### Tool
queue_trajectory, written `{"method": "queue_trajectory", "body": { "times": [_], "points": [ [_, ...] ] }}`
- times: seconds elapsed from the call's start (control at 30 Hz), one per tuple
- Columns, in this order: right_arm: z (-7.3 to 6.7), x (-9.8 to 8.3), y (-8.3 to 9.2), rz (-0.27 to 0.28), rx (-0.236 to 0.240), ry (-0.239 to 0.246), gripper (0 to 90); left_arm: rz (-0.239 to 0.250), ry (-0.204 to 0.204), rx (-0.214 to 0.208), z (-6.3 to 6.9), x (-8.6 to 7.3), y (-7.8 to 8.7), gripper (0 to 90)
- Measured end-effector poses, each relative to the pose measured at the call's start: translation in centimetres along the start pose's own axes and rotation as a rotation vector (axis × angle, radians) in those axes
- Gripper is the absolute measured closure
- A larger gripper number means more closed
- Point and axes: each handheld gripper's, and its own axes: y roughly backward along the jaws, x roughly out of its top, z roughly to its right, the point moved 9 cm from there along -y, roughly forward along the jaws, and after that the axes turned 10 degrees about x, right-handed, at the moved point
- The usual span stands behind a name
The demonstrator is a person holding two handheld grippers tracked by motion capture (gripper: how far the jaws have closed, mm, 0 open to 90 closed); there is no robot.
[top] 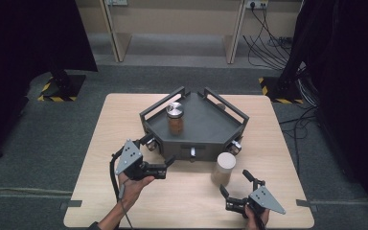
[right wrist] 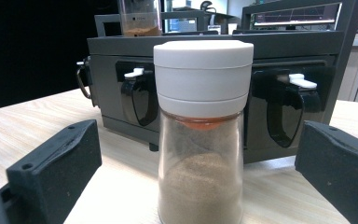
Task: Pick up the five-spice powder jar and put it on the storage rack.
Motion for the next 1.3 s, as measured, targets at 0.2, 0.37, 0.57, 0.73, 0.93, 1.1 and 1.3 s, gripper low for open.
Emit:
{"method": "queue_trajectory", "body": {
  "times": [0.2, 0.37, 0.57, 0.73, 0.93, 1.1, 1.3],
  "points": [
    [0.0, -0.1, -0.1, -0.002, 0.003, -0.001, 0.6, -0.003, -0.008, -0.004, 0.0, -1.6, 0.7, 0.2],
    [0.0, -0.2, -0.2, -0.005, 0.007, -0.001, 0.6, -0.007, -0.009, -0.002, -0.3, -3.1, 1.4, 0.1],
    [0.2, -0.3, -0.2, -0.007, 0.006, -0.008, 0.6, -0.013, 0.008, 0.010, -1.0, -5.1, 2.6, 0.2],
    [0.1, -0.3, -0.2, -0.008, 0.006, -0.006, 0.6, -0.013, 0.030, 0.025, -1.6, -6.6, 3.6, 0.2],
    [0.1, -0.3, -0.3, -0.009, 0.006, -0.006, 0.6, -0.025, 0.030, 0.037, -2.0, -7.3, 4.0, 0.2],
    [0.2, -0.3, -0.2, -0.008, 0.004, -0.008, 0.6, -0.026, 0.029, 0.039, -2.1, -7.5, 4.1, 0.2],
    [0.0, -0.2, -0.2, -0.012, 0.009, -0.002, 0.6, -0.028, 0.023, 0.036, -2.1, -7.7, 4.0, 0.2]
  ]
}}
